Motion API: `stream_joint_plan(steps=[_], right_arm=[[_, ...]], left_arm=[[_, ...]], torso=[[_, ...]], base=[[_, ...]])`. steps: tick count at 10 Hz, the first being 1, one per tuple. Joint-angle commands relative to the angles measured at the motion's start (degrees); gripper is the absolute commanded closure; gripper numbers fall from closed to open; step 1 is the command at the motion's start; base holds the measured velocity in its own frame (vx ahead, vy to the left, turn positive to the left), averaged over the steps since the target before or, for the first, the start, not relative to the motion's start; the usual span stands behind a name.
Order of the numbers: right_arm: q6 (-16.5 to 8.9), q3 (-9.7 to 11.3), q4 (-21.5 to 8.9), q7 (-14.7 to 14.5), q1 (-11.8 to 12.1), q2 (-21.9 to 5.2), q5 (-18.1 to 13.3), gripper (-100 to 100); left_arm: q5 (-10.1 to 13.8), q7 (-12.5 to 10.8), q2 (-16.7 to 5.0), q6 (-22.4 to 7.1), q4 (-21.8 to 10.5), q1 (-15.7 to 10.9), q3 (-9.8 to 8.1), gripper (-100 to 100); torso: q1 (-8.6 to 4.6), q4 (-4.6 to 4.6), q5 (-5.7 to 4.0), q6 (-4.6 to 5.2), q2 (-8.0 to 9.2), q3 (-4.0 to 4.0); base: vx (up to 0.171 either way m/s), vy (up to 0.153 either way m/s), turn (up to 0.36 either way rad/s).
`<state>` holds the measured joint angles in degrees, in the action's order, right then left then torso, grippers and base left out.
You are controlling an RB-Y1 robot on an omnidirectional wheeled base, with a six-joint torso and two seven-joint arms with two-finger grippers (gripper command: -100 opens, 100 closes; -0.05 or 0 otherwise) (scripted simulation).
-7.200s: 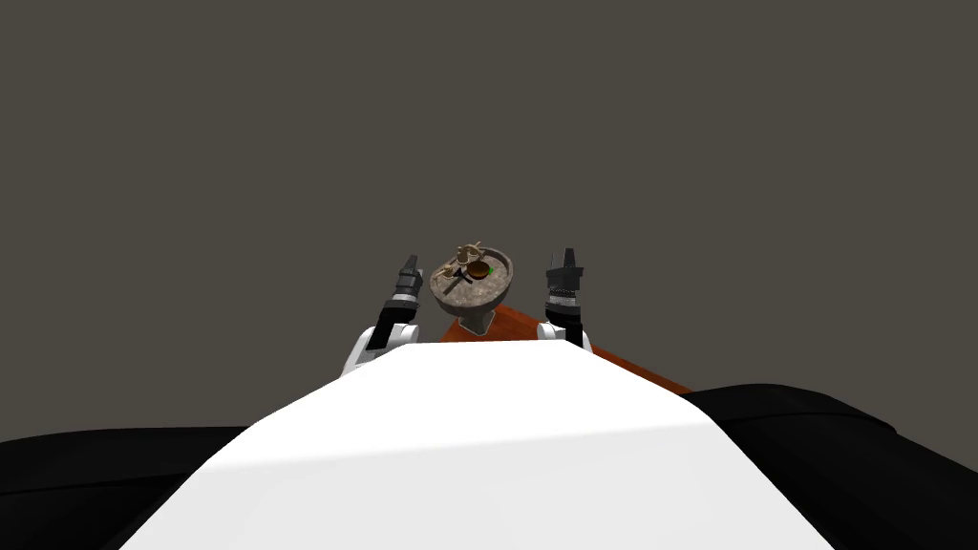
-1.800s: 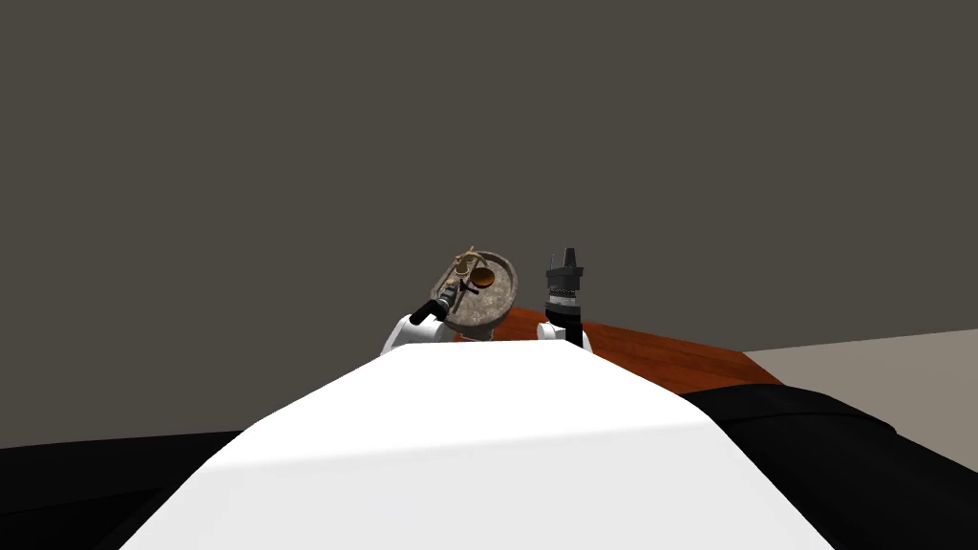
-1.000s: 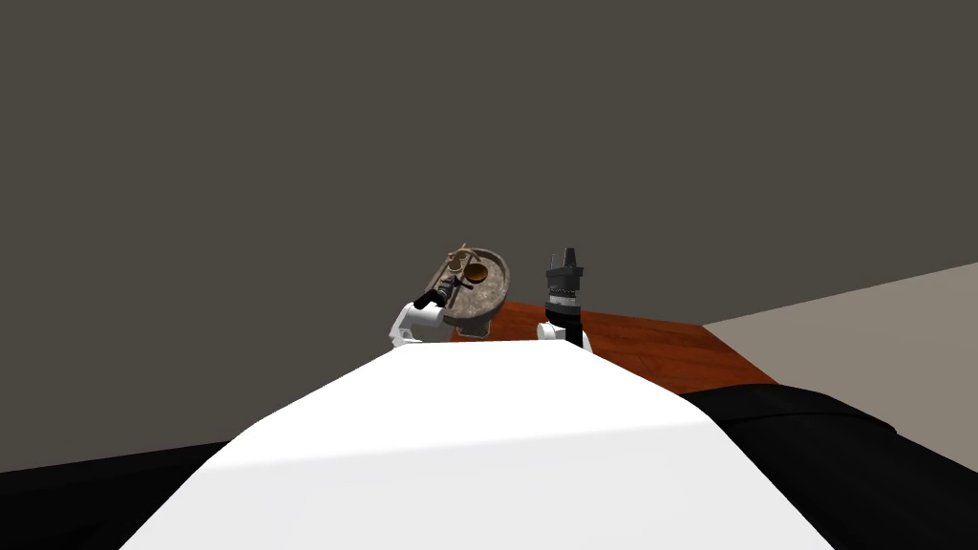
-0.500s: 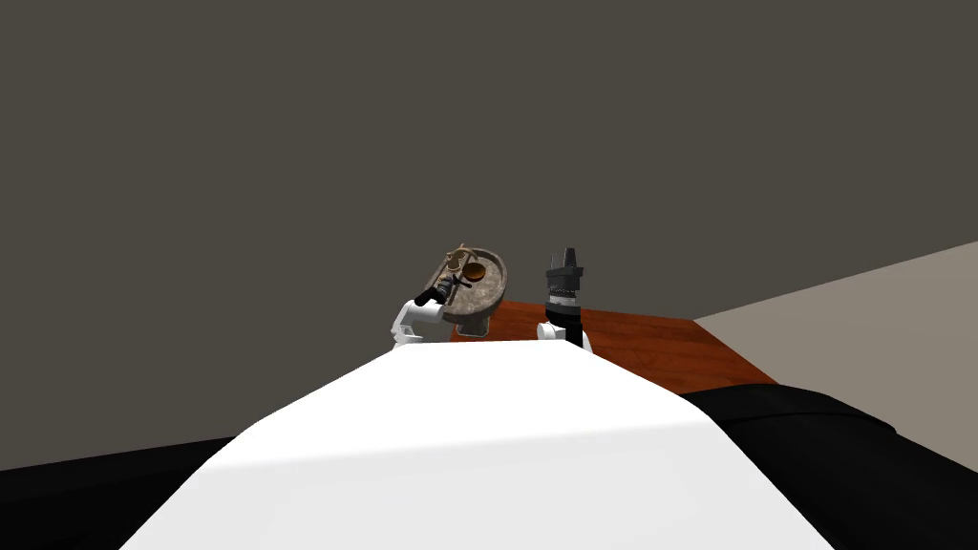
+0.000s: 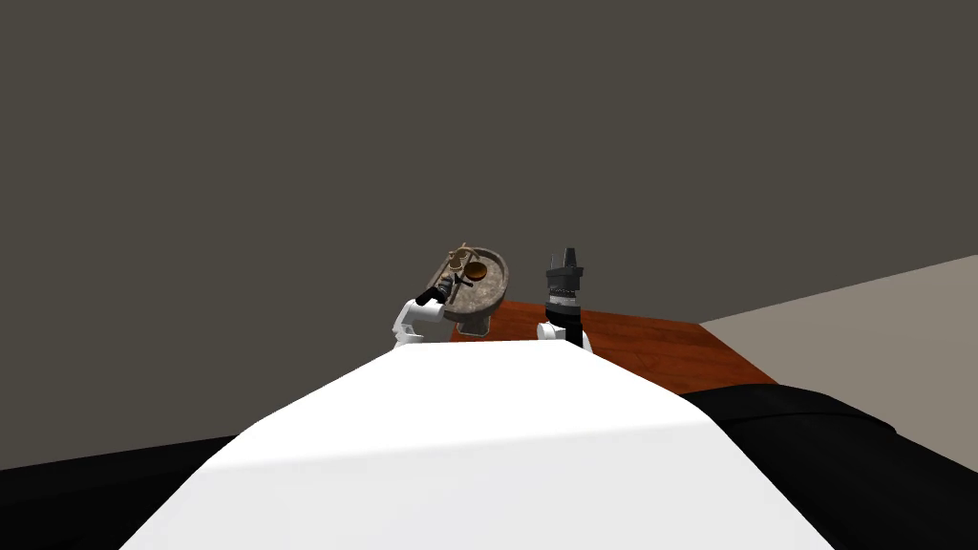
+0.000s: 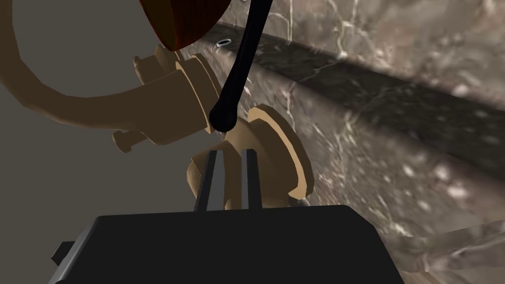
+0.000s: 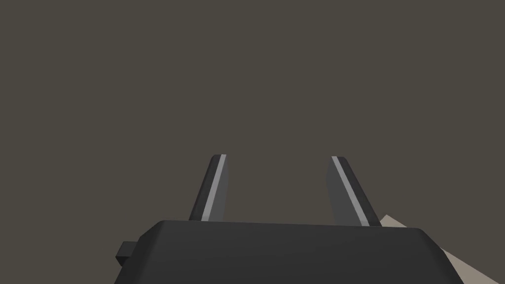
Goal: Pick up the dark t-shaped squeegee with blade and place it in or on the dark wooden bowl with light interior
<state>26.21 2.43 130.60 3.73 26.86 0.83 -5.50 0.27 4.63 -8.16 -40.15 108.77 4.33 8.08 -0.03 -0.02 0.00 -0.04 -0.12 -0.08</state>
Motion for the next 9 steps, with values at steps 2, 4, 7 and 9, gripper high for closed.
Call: stream_joint_plan(steps=[2, 4, 7, 9], right_arm=[[0.0, 0.0, 0.0, 0.0, 0.0, 0.0, 0.0, 0], [0.0, 0.0, 0.0, 0.0, 0.0, 0.0, 0.0, 0], [0.0, 0.0, 0.0, 0.0, 0.0, 0.0, 0.0, 0], [0.0, 0.0, 0.0, 0.0, 0.0, 0.0, 0.0, 0]], left_arm=[[-2.7, -1.6, -0.1, 0.4, -2.6, -2.0, 0.24, -100], [-4.6, -2.8, 0.0, 1.1, -4.9, -3.3, 0.02, -100], [-6.7, -4.0, 0.5, 2.9, -8.3, -4.6, -1.14, -100], [-7.3, -4.5, 0.8, 4.1, -9.3, -4.7, -2.64, -100]], torso=[[0.03, 0.04, -0.03, -0.13, 0.23, 0.14], [0.18, 0.05, -0.03, -0.31, 0.45, 0.25], [0.25, -0.23, 0.05, -0.51, 0.4, 0.1], [0.23, -0.55, 0.15, -0.67, 0.51, -0.01]], base=[[-0.105, -0.039, 0.191], [-0.099, -0.064, 0.168], [-0.031, -0.104, 0.155], [-0.005, -0.149, 0.143]])
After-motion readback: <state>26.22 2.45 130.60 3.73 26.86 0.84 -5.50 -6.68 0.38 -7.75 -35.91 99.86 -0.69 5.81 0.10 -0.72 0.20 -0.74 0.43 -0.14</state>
